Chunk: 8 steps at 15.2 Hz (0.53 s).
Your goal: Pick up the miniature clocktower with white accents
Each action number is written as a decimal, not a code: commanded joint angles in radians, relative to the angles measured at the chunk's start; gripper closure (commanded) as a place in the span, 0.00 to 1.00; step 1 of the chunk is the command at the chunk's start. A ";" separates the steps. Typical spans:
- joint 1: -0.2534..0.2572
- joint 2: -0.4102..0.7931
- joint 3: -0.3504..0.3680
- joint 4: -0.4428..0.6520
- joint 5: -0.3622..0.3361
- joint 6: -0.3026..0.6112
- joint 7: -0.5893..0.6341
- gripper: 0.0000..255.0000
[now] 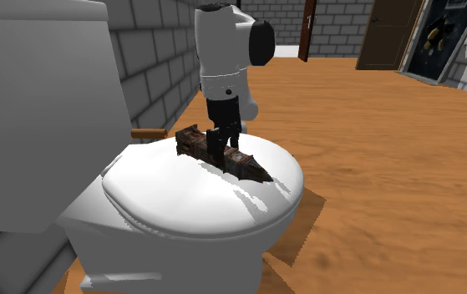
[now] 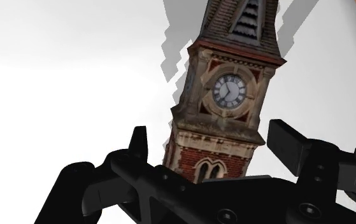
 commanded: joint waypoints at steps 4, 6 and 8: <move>-0.002 -0.003 -0.001 -0.023 0.002 0.021 -0.004 1.00; -0.002 -0.002 -0.001 -0.022 0.002 0.021 -0.004 1.00; -0.002 -0.002 -0.001 -0.023 0.002 0.021 -0.004 1.00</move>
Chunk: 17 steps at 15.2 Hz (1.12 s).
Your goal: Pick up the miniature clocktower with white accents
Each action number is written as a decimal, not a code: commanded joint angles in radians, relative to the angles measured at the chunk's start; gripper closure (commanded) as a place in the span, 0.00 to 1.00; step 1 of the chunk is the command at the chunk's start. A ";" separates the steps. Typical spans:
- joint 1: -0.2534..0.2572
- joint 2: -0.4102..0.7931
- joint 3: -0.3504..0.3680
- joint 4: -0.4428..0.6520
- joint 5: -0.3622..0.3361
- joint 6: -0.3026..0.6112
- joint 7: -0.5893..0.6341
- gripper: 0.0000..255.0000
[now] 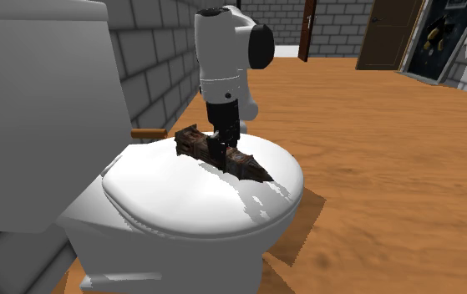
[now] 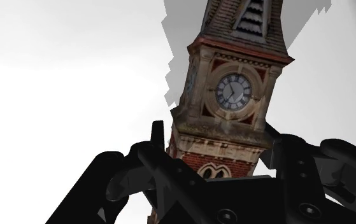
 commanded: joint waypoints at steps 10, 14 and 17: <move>0.003 0.004 0.002 0.070 -0.003 -0.068 0.006 1.00; 0.008 0.014 0.004 0.133 -0.012 -0.124 0.015 1.00; 0.014 0.026 0.006 0.185 -0.022 -0.167 0.023 1.00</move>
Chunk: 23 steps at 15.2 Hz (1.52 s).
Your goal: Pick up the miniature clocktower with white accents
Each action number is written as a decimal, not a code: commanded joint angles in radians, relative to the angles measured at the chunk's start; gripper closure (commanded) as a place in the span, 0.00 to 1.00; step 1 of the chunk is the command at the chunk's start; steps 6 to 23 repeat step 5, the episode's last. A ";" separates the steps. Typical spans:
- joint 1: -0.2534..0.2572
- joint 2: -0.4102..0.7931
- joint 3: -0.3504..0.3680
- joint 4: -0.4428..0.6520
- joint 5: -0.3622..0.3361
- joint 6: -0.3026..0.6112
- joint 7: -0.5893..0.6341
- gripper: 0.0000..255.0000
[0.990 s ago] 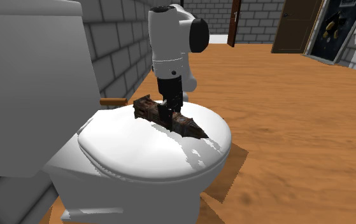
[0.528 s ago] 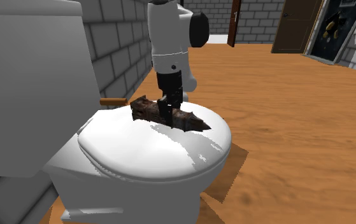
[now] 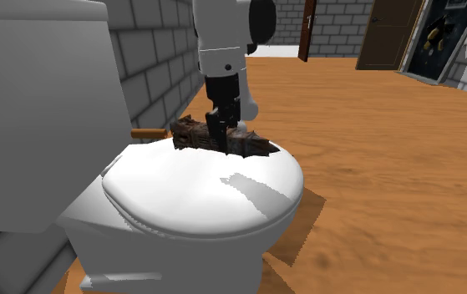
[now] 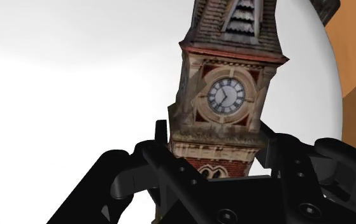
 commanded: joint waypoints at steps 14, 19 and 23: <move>0.009 0.017 0.003 0.072 -0.013 -0.060 0.010 1.00; 0.009 0.017 0.003 0.072 -0.013 -0.060 0.010 1.00; 0.009 0.017 0.003 0.072 -0.013 -0.060 0.010 1.00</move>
